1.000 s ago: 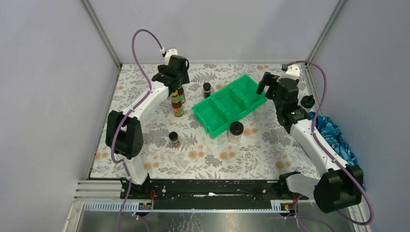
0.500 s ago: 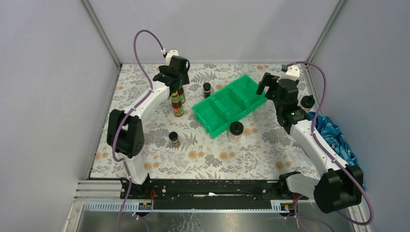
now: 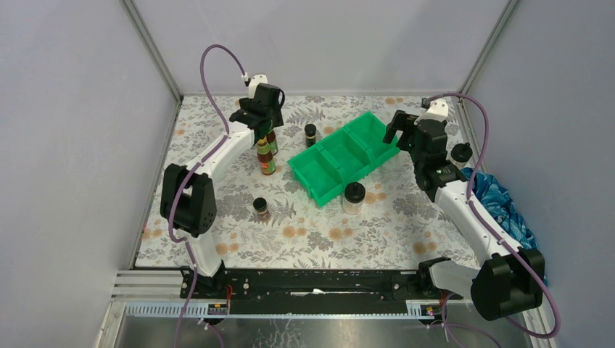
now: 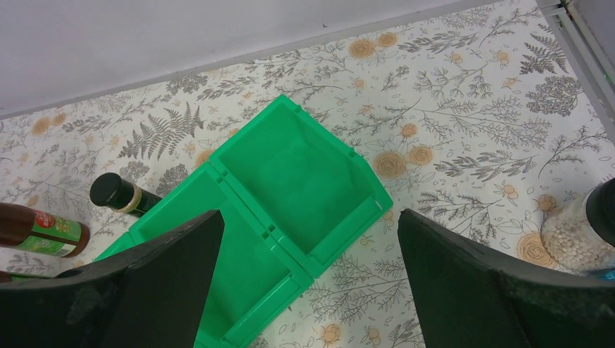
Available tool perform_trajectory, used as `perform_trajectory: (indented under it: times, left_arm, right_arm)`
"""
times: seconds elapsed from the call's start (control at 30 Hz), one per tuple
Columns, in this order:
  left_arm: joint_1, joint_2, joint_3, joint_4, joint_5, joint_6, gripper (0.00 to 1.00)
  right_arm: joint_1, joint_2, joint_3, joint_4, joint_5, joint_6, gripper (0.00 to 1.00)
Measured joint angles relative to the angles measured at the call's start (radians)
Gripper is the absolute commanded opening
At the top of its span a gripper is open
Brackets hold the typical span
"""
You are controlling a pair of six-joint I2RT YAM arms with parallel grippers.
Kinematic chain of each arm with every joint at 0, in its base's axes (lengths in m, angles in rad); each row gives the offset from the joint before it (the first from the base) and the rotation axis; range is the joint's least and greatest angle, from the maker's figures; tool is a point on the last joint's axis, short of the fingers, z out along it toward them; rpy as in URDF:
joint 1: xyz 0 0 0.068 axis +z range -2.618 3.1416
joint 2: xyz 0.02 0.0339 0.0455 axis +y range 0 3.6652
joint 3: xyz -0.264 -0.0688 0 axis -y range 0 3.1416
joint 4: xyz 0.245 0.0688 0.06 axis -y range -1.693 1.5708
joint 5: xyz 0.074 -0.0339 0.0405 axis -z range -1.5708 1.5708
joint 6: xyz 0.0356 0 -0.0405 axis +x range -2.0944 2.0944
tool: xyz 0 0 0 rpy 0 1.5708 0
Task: Organize the condiment bottles
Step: Pick up the bottle from the center of the board.
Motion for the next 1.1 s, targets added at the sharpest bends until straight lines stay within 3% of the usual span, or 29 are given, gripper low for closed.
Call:
perform_trajectory:
  times: [0.7, 1.1]
  left_arm:
    - [0.000, 0.018, 0.000, 0.023, -0.013, 0.006, 0.61]
    - [0.000, 0.018, 0.000, 0.042, -0.019, 0.012, 0.52]
  right_arm:
    - [0.000, -0.006, -0.005, 0.010, -0.002, 0.000, 0.97]
    - [0.000, -0.006, -0.005, 0.010, -0.002, 0.000, 0.97]
